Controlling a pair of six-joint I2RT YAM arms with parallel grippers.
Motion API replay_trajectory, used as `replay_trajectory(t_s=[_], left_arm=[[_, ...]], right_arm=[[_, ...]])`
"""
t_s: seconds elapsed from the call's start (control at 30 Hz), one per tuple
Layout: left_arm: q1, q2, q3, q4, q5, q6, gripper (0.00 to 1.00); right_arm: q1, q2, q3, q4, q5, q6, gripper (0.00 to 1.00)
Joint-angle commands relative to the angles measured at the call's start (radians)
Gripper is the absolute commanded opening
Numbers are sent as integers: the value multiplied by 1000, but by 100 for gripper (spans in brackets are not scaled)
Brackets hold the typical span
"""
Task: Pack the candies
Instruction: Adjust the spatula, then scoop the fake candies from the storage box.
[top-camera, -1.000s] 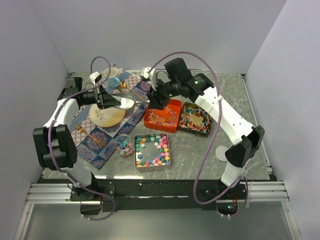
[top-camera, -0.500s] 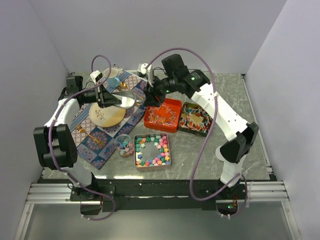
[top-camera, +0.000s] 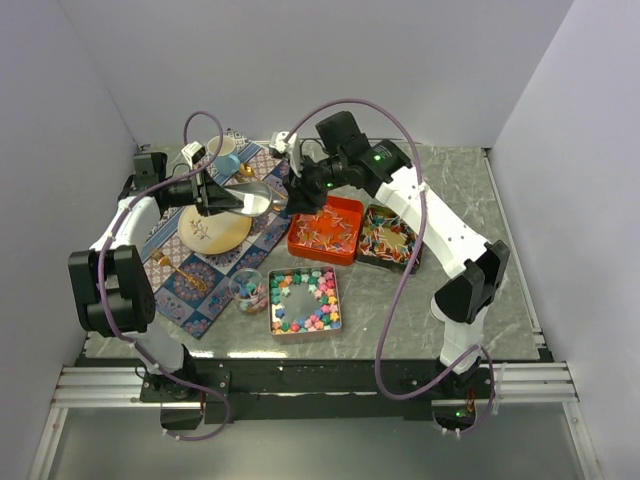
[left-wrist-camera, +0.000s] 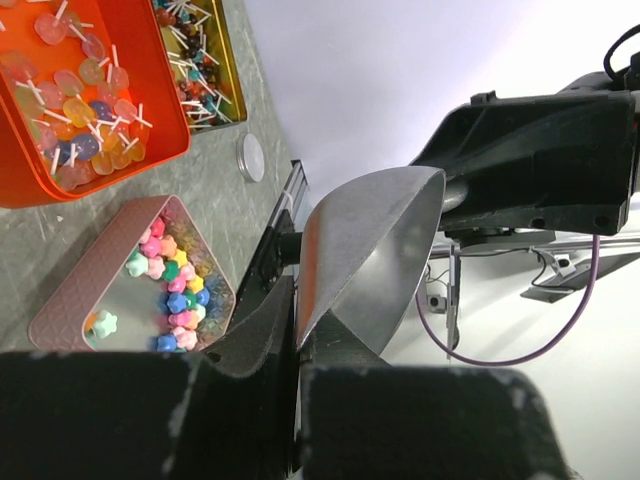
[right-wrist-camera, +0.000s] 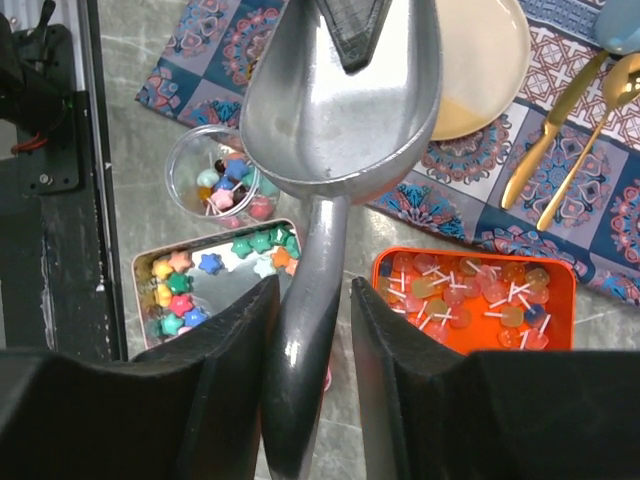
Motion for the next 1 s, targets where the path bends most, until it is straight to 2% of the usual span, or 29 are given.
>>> replay_trajectory(t_s=[0.0, 0.03, 0.17, 0.2, 0.23, 0.27, 0.3, 0.33, 0.4, 0.43, 0.47, 0.53, 0.63, 0.77, 0.9, 0.97], left_arm=[[-9, 0, 37, 30, 164, -8, 1], [-8, 2, 37, 31, 164, -8, 1], [-15, 5, 34, 41, 159, -17, 1], [-18, 5, 35, 44, 156, -17, 1], [-20, 5, 35, 56, 132, -24, 1], [-20, 3, 31, 76, 113, -76, 6], [-17, 0, 21, 120, 90, -113, 30], [-12, -3, 20, 161, 64, -136, 46], [29, -4, 62, 84, -44, -72, 66], [46, 3, 142, -11, -71, -42, 71], [69, 31, 196, -68, -133, 31, 81], [152, 54, 327, -123, -190, 63, 83], [244, 68, 388, -143, -333, 83, 83], [270, 11, 324, -151, -448, 127, 82], [262, -41, 174, -79, -402, 63, 81], [255, -55, 152, -79, -404, 69, 81]], right_arm=[[15, 27, 48, -16, -9, -31, 35], [23, 28, 48, -25, -9, -38, 29], [24, 24, 48, -20, -29, -31, 15], [26, 24, 51, -22, -33, -31, 5], [26, 27, 59, -28, -38, -36, 0], [26, 27, 71, -30, -36, -39, 0], [24, 27, 77, -31, -35, -42, 0], [24, 28, 86, -49, -23, -51, 0], [18, 39, 141, -83, 23, -87, 0], [10, 63, 173, -147, 39, -108, 0], [-23, 73, 221, -170, 69, -132, 0], [-63, 91, 241, -238, 109, -200, 0], [-146, 76, 174, -273, 166, -290, 0], [-233, 61, 83, -263, 250, -369, 0], [-307, 87, 49, -244, 299, -429, 0], [-318, 110, 65, -266, 327, -482, 0]])
